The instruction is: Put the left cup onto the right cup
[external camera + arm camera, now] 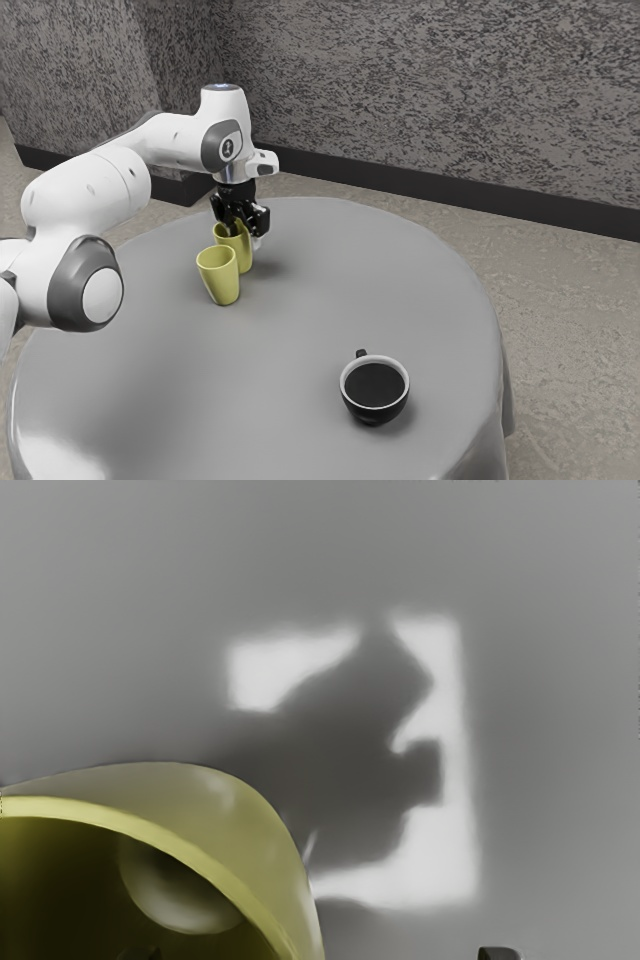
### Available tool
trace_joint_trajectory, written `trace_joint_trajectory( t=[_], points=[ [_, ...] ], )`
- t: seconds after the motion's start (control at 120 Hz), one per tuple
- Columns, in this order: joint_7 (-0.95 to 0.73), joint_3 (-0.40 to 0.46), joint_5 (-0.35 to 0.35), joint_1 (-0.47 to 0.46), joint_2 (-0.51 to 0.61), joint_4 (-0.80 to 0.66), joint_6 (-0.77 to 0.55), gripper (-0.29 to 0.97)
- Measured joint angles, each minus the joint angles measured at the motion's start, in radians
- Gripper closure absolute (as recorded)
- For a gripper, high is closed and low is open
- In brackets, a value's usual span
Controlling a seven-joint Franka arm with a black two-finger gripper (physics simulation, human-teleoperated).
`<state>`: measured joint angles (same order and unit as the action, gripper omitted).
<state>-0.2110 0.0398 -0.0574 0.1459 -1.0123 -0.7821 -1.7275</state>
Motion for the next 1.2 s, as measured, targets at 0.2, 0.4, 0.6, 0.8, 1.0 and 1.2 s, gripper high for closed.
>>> trace_joint_trajectory(
  t=[0.2, 0.4, 0.6, 0.8, 1.0, 1.2],
  points=[
    [-0.005, 0.000, -0.002, 0.000, 0.000, 0.001, 0.001, 0.48],
    [-0.009, 0.001, -0.011, 0.000, 0.001, 0.006, 0.003, 0.61],
    [-0.011, 0.000, -0.019, 0.001, 0.002, 0.008, 0.009, 0.72],
    [-0.012, 0.000, -0.022, 0.004, 0.002, 0.008, 0.010, 0.76],
    [-0.013, 0.002, -0.031, 0.003, 0.004, 0.008, 0.005, 0.77],
    [-0.015, 0.002, -0.046, -0.006, 0.014, 0.025, 0.002, 0.77]
  ],
)
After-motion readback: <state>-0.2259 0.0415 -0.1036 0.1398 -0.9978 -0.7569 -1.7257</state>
